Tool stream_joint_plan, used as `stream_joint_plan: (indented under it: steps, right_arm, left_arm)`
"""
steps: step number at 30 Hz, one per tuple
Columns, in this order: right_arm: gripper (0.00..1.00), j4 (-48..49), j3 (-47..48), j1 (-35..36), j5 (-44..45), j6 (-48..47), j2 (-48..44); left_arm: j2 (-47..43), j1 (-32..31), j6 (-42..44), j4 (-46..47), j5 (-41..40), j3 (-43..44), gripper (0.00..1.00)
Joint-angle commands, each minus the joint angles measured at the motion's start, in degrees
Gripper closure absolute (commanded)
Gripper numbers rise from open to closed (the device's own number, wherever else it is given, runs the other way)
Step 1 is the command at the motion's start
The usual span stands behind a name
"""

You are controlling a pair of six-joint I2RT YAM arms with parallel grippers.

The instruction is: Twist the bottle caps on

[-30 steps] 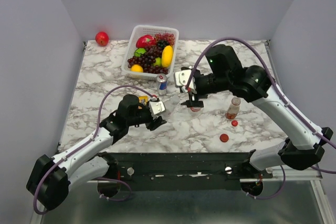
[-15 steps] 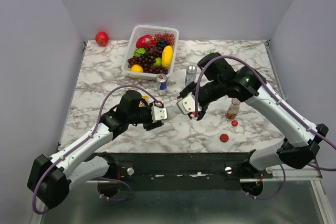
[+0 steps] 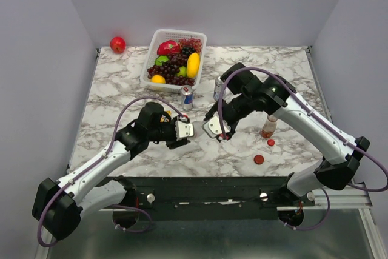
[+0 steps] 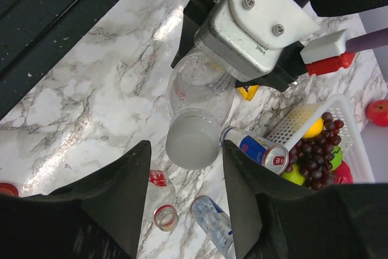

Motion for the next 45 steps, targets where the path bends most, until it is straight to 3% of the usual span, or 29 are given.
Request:
stream_joint_plan:
  steps: [1, 7, 13, 20, 25, 29, 32, 34, 37, 38, 41, 45]
  right_arm:
    - [0.46, -1.67, 1.74, 0.45, -1.91, -2.03, 0.96]
    - [0.55, -1.41, 2.09, 0.45, -1.56, -0.80, 1.23]
    - [0.68, 0.35, 4.55, 0.45, 0.37, 10.52, 4.20]
    - [0.70, 3.25, 10.61, -1.92, 1.34, 34.48, 10.53]
    - [0.73, 4.05, 19.30, -4.47, 1.17, 53.05, 17.21]
    - [0.77, -1.57, 32.11, -5.70, -1.02, 70.07, 25.65]
    - [0.82, -2.29, 32.51, -8.77, -6.63, 83.08, 29.53]
    - [0.83, 0.44, 29.60, -9.57, -7.97, 84.80, 29.00]
    - [0.65, -0.17, 34.59, -10.53, -10.70, 83.14, 29.97]
    - [0.53, -0.09, 36.61, -10.80, -9.74, 81.57, 29.88]
    - [0.39, 0.61, 40.76, -13.08, -8.33, 73.43, 26.74]
    - [0.32, 4.73, 26.83, -14.32, -7.44, 55.67, 14.21]
  left_arm:
    - [0.29, 0.06, -0.31, 1.01, 1.97, 1.84, 1.00]
    - [0.73, 0.06, -0.83, 1.62, 1.88, 2.10, 1.00]
    - [0.38, -0.03, -4.25, 5.48, -2.33, 1.40, 1.00]
    - [-5.68, -0.90, -14.28, 24.88, -22.88, -3.34, 1.00]
    - [-5.78, -3.63, -12.36, 28.78, -40.62, -3.00, 1.00]
    - [-3.93, -4.60, -10.86, 29.57, -46.63, -2.38, 1.00]
    - [-3.23, -4.86, -11.47, 28.70, -48.56, -2.12, 1.00]
    - [-2.79, -4.86, -11.82, 27.38, -48.48, -1.86, 1.00]
    - [-2.70, -4.77, -11.91, 24.48, -46.73, -2.29, 1.00]
    - [-2.70, -4.77, -11.74, 21.78, -45.50, -2.29, 1.00]
    - [-3.23, -4.60, -11.73, 16.33, -39.71, -2.65, 1.00]
    - [-4.54, -4.25, -9.73, 8.23, -27.16, -2.12, 1.00]
